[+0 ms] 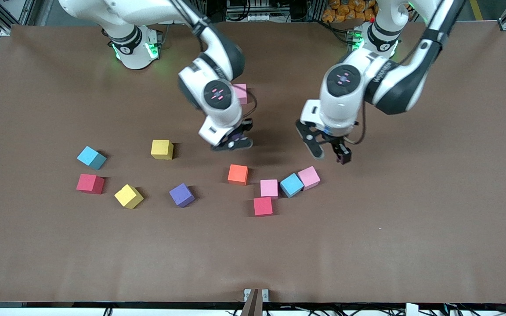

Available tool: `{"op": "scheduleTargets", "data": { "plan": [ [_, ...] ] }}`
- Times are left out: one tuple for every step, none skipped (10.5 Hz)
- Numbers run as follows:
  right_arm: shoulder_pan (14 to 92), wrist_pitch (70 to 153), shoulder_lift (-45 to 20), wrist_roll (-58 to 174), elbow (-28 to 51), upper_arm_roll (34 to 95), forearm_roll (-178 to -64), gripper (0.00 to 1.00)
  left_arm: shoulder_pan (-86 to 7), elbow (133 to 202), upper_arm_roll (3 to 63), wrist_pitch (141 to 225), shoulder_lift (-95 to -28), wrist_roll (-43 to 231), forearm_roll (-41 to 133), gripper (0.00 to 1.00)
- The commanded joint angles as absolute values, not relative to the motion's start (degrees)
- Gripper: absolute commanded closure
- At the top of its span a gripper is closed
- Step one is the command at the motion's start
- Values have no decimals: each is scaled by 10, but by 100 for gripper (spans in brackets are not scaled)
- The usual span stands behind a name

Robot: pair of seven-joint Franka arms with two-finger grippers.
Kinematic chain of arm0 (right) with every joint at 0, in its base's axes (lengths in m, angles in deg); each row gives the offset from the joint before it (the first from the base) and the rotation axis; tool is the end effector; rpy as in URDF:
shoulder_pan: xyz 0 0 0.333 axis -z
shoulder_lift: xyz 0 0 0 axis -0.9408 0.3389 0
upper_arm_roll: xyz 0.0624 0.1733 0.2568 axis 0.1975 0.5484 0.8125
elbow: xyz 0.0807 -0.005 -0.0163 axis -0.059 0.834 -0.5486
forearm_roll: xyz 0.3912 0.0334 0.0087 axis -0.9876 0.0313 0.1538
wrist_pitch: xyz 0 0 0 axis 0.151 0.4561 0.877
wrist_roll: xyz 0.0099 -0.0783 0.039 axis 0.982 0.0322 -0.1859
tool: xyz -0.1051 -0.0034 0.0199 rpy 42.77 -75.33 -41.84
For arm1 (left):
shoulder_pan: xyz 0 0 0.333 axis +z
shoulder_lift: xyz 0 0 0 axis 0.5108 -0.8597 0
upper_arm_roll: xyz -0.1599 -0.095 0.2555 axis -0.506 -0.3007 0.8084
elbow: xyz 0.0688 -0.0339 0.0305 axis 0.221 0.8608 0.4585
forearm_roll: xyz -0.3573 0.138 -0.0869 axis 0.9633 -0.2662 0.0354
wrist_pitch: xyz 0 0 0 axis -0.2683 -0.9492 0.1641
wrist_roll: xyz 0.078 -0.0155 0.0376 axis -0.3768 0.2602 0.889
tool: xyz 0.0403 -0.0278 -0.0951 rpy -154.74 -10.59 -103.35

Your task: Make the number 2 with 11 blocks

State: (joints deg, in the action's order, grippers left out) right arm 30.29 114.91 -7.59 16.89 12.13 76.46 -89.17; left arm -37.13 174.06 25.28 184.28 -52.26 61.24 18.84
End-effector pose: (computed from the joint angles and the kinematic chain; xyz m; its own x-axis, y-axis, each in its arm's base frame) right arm 0.4510 0.4673 0.2904 0.9754 0.1108 -0.1905 0.1096 -0.9938 -0.0173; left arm 0.5366 -0.3013 0.3795 0.4022 -0.9085 -0.1134 -0.9140 -0.3912 -0.1070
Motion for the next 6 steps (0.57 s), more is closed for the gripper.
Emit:
{"op": "scheduleTargets", "data": {
  "plan": [
    [289, 1183, -92, 132, 187, 764, -889, 100, -318, 1744, 245, 1900, -547, 535, 218, 0],
    [283, 1210, -91, 116, 209, 770, -889, 100, -301, 1744, 245, 1926, -563, 515, 223, 0],
    [280, 1226, -89, 103, 224, 776, -889, 100, -294, 1744, 245, 1957, -584, 500, 224, 0],
    [280, 1231, -89, 98, 234, 777, -889, 100, -289, 1741, 245, 1984, -606, 497, 225, 0],
    [279, 1238, -89, 93, 243, 782, -889, 100, -290, 1728, 246, 2008, -632, 496, 224, 0],
    [281, 1268, -89, 73, 261, 785, -889, 100, -293, 1719, 246, 2032, -655, 503, 224, 0]
  ]
}}
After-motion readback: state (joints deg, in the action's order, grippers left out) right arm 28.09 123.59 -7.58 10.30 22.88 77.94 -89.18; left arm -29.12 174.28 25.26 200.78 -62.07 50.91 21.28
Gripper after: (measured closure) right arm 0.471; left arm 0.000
